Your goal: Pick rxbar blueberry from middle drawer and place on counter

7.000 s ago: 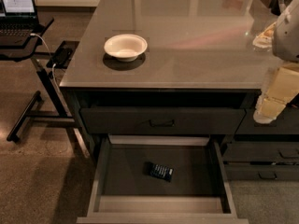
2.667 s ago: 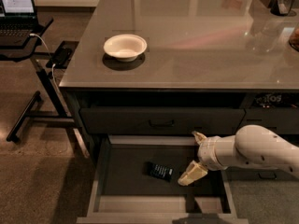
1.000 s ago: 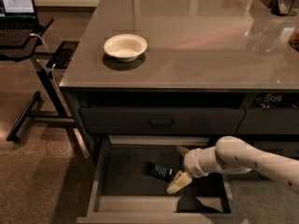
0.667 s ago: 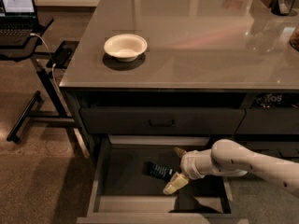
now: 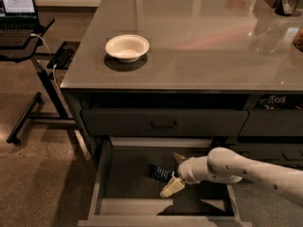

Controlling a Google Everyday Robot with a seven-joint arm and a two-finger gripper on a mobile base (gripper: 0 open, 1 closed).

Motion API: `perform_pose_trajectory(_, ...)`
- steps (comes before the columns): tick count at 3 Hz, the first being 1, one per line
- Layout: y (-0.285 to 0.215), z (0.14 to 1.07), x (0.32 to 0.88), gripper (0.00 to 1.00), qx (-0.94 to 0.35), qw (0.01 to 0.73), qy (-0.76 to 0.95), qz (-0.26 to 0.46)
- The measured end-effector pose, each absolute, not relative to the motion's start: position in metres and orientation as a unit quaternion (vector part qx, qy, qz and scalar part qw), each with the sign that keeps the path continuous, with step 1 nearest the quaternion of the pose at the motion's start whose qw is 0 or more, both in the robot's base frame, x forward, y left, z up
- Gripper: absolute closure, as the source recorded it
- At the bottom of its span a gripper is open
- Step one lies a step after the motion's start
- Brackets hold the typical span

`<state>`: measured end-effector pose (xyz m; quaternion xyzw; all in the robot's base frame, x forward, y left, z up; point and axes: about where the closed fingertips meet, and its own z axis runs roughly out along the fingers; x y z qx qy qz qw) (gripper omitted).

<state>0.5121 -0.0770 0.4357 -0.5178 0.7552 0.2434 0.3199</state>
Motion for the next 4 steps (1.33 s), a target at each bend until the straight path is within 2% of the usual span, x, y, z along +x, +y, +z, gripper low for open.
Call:
perform_pose_trajectory(2, -0.071, 0.403, 0.522, 0.0, -0.511, 0.324, 0.755, 0.252)
perform_pose_trajectory(3, -0.072, 0.357, 0.533, 0.0, -0.523, 0.308, 0.753, 0.255)
perform_pose_trajectory(4, -0.072, 0.357, 0.533, 0.0, -0.523, 0.308, 0.753, 0.255)
